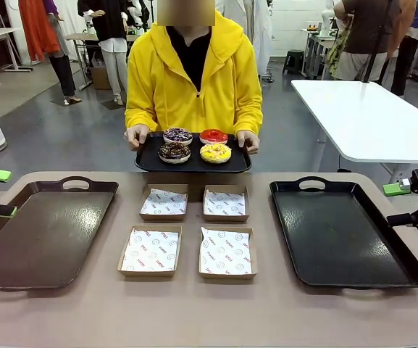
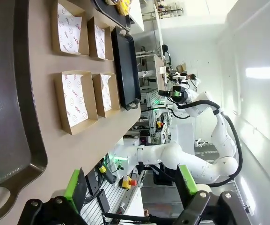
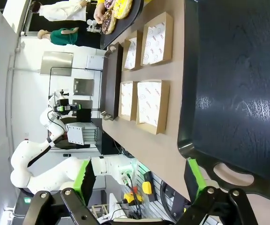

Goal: Individually package the donuts and arrange them on the tray.
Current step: Pick up one Paper togo box.

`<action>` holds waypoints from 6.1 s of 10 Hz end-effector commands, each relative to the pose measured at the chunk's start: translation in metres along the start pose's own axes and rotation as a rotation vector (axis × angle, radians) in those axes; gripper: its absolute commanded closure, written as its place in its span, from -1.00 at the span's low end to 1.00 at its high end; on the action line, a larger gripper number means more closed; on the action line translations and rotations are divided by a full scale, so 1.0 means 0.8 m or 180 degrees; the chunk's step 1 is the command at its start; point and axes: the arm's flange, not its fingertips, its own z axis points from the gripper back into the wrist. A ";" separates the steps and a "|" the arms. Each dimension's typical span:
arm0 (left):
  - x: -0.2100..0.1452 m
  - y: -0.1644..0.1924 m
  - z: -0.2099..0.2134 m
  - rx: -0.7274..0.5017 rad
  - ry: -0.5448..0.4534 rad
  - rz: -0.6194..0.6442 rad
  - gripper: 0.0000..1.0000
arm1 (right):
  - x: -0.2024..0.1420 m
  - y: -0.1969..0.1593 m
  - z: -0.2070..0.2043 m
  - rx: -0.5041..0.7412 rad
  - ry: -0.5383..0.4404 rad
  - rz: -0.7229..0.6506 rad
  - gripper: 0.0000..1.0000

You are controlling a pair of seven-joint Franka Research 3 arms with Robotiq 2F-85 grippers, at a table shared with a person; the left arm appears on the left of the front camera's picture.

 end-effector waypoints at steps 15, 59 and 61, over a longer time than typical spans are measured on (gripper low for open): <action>0.001 -0.001 0.001 -0.0060 -0.0029 -0.0017 -1.00 | 0.138 0.131 -0.100 -0.0918 0.0197 -0.0158 -1.00; 0.001 -0.001 0.001 -0.0060 -0.0029 -0.0017 -1.00 | 0.235 0.090 -0.518 -0.3550 0.0487 0.0309 1.00; 0.001 -0.001 0.001 -0.0060 -0.0029 -0.0017 -1.00 | 0.235 0.096 -0.514 -0.3558 0.0381 0.0226 1.00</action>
